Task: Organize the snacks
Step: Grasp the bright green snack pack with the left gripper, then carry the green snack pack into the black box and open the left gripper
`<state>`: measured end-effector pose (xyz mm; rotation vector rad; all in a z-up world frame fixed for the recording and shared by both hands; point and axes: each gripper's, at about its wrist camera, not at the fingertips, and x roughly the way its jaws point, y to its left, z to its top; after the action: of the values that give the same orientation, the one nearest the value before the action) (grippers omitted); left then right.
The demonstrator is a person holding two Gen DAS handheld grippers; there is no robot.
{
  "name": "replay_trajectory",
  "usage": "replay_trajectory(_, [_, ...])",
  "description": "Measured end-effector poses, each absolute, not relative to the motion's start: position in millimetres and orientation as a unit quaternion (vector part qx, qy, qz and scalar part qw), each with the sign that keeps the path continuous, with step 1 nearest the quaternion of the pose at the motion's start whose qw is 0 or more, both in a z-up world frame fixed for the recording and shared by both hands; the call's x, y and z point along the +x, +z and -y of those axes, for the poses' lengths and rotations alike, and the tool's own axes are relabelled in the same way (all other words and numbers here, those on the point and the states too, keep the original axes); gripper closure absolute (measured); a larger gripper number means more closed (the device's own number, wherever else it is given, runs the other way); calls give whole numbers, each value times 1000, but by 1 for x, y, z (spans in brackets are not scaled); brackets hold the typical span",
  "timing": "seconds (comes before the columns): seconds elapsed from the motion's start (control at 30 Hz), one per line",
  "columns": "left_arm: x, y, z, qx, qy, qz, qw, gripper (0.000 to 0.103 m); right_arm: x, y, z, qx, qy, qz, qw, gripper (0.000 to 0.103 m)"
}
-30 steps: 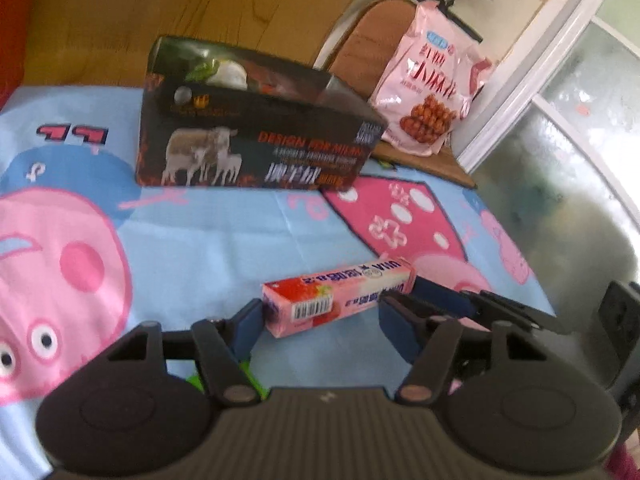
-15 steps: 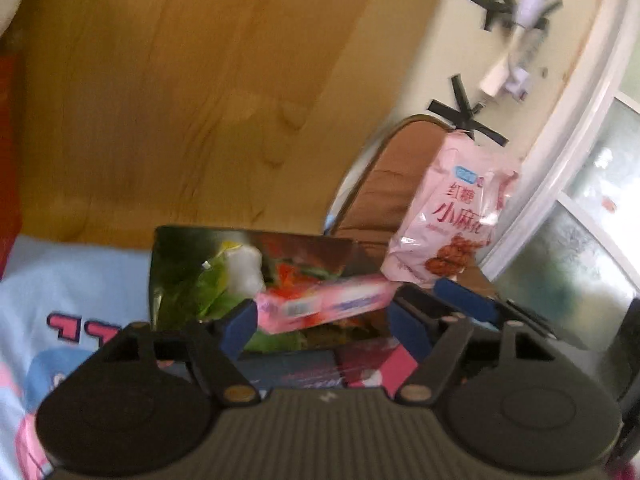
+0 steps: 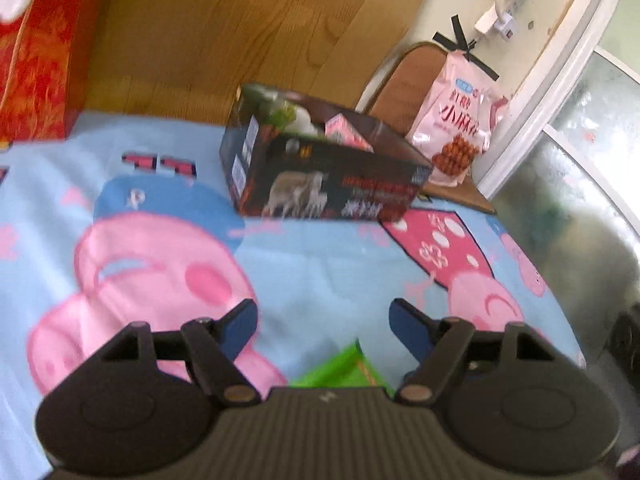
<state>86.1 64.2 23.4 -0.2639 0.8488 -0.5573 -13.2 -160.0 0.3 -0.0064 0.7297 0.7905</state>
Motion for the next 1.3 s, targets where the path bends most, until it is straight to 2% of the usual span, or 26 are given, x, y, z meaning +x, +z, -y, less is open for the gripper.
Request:
replay_trajectory(0.03, [83,20,-64,-126,-265,-409,864,30,-19,-3,149,-27,380,-350,856,15])
replay_trajectory(0.1, [74,15,-61,-117,-264,-416,862,36,-27,-10,130,-82,362,-349,860,15])
replay_trajectory(0.13, [71,12,-59,-115,-267,-420,860,46,-30,-13,123,-111,347,-346,865,18])
replay_trajectory(0.17, [68,8,-56,-115,-271,-427,855,54,-32,-16,120,-128,334,-347,867,26])
replay_trajectory(0.23, [59,4,-54,-115,-274,-425,855,56,-26,-14,129,-131,317,-342,875,32])
replay_trajectory(0.33, [49,3,-52,-131,-288,-423,849,59,-23,-10,149,-113,288,-345,886,32])
replay_trajectory(0.43, [42,1,-46,-145,-294,-426,843,57,-25,-10,163,-109,249,-339,901,32])
replay_trajectory(0.63, [50,19,-43,-160,-280,-401,857,32,-32,-9,187,-77,205,-342,914,28])
replay_trajectory(0.77, [57,23,-23,-153,-300,-409,848,29,-33,-11,184,-86,197,-340,916,25])
replay_trajectory(0.9, [58,11,6,-130,-316,-436,832,29,-35,-13,183,-109,191,-333,917,22])
replay_trajectory(0.97, [58,5,15,-128,-320,-440,829,34,-32,-15,186,-98,193,-338,916,22])
replay_trajectory(1.0, [57,4,19,-121,-321,-435,832,39,-31,-16,187,-94,196,-335,917,23])
replay_trajectory(1.03, [58,3,23,-117,-322,-434,833,46,-31,-15,186,-95,200,-333,917,31])
replay_trajectory(1.07, [59,3,23,-114,-315,-433,837,53,-31,-15,184,-97,205,-328,917,32])
replay_trajectory(1.1, [60,3,22,-113,-310,-433,839,55,-31,-14,182,-95,206,-326,918,32])
replay_trajectory(1.3, [72,38,0,-140,-311,-386,857,55,-23,5,167,-109,204,-267,935,33])
